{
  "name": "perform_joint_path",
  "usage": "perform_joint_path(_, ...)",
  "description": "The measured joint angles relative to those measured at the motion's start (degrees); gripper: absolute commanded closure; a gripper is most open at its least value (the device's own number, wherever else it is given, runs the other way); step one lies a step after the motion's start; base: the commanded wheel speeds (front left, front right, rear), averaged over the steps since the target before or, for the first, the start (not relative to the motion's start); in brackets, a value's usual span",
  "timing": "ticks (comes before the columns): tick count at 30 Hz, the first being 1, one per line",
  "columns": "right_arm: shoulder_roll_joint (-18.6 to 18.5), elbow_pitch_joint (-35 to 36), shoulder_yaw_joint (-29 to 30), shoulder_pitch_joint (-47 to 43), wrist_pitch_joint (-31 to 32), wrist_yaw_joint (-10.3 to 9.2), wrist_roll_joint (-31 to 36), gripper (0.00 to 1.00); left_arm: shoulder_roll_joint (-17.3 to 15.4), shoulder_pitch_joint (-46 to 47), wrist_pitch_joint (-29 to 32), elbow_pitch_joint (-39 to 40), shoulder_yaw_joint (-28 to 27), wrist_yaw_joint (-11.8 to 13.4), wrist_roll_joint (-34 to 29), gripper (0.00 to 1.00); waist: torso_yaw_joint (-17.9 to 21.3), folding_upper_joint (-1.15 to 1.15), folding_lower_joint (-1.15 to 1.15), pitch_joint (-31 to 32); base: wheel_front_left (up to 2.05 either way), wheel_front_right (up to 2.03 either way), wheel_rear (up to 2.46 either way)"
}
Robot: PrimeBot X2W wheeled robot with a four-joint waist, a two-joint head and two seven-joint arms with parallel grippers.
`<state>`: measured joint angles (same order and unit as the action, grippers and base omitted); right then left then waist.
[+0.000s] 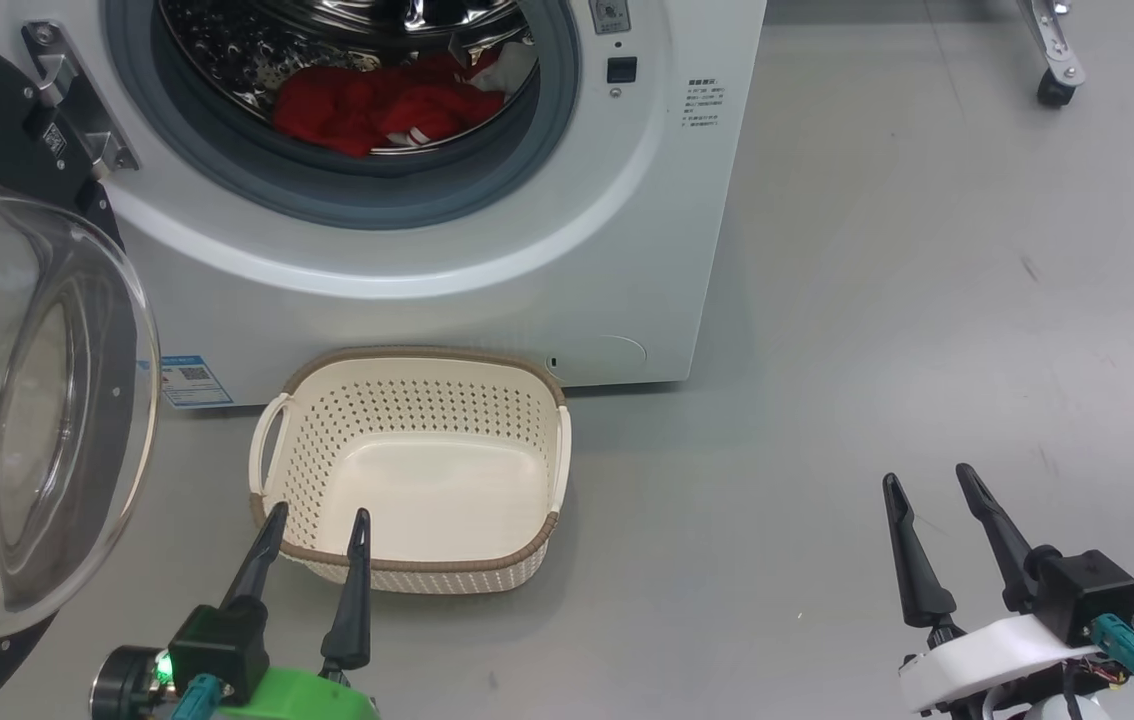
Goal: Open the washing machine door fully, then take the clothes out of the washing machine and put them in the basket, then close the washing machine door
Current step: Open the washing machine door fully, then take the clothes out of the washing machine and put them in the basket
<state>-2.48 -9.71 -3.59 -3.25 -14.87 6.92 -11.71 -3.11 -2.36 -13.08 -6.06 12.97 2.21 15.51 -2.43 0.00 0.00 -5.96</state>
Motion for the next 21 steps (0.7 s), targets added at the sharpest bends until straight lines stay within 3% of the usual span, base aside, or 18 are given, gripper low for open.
perform_joint_path(21, 0.2, 1.4, -0.1, -2.1, 0.0, -1.01, -2.3, 0.00, 0.0, 0.0, 1.9, -0.6, 0.7, 0.0, -0.4, 0.00, 0.3, 0.00, 0.00, 1.6, 0.00, 0.00, 0.00)
